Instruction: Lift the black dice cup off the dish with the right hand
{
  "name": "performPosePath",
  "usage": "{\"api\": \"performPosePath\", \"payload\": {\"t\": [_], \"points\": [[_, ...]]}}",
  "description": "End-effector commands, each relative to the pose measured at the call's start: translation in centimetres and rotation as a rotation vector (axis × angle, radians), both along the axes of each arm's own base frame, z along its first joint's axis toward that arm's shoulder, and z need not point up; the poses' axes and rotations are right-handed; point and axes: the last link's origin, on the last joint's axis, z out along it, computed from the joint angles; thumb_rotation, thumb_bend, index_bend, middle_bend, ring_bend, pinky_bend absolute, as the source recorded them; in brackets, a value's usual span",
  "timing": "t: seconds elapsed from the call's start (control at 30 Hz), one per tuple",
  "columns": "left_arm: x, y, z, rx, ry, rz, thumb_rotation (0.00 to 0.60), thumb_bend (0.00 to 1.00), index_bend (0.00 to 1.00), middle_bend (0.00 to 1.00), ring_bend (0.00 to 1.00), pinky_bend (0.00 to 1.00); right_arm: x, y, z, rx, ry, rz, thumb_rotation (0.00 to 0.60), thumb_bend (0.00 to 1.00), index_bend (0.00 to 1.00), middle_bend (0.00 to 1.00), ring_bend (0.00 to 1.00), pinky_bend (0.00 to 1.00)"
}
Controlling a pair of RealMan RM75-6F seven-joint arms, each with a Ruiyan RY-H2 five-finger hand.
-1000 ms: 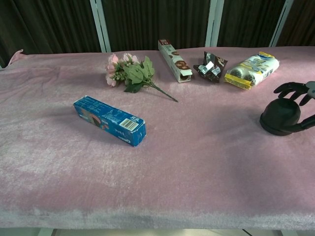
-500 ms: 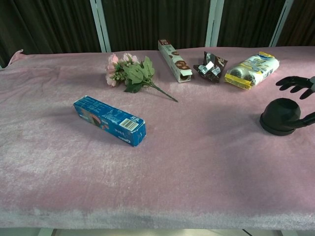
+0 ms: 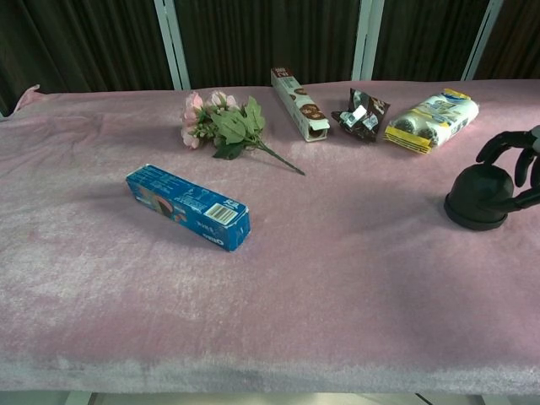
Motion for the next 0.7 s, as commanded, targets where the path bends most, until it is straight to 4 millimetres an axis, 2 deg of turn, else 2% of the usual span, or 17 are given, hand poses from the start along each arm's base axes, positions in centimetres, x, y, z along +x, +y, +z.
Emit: {"api": "performPosePath", "payload": {"t": [0.03, 0.17, 0.23, 0.5, 0.7], "points": [[0.0, 0.0, 0.0, 0.000, 0.000, 0.000, 0.600, 0.47, 0.39, 0.24, 0.16, 0.47, 0.1, -0.1, 0.0, -0.020, -0.002, 0.006, 0.600, 0.22, 0.57, 0.52, 0.68, 0.73], [0.0, 0.0, 0.0, 0.000, 0.001, -0.001, 0.600, 0.47, 0.39, 0.24, 0.16, 0.47, 0.0, -0.1, 0.2, -0.080, -0.003, 0.025, 0.600, 0.22, 0.70, 0.61, 0.76, 0.80], [0.0, 0.0, 0.0, 0.000, 0.001, -0.001, 0.600, 0.47, 0.39, 0.24, 0.16, 0.47, 0.0, -0.1, 0.3, -0.098, -0.013, 0.035, 0.600, 0.22, 0.73, 0.62, 0.77, 0.81], [0.0, 0.0, 0.0, 0.001, -0.002, 0.000, 0.600, 0.47, 0.39, 0.24, 0.16, 0.47, 0.0, 0.7, 2.1, -0.163, -0.074, 0.080, 0.600, 0.22, 0.76, 0.63, 0.78, 0.83], [0.0, 0.0, 0.0, -0.002, -0.002, -0.002, 0.600, 0.47, 0.39, 0.24, 0.16, 0.47, -1.8, 2.7, 3.7, -0.159, 0.001, 0.033, 0.600, 0.22, 0.76, 0.63, 0.78, 0.83]]}}
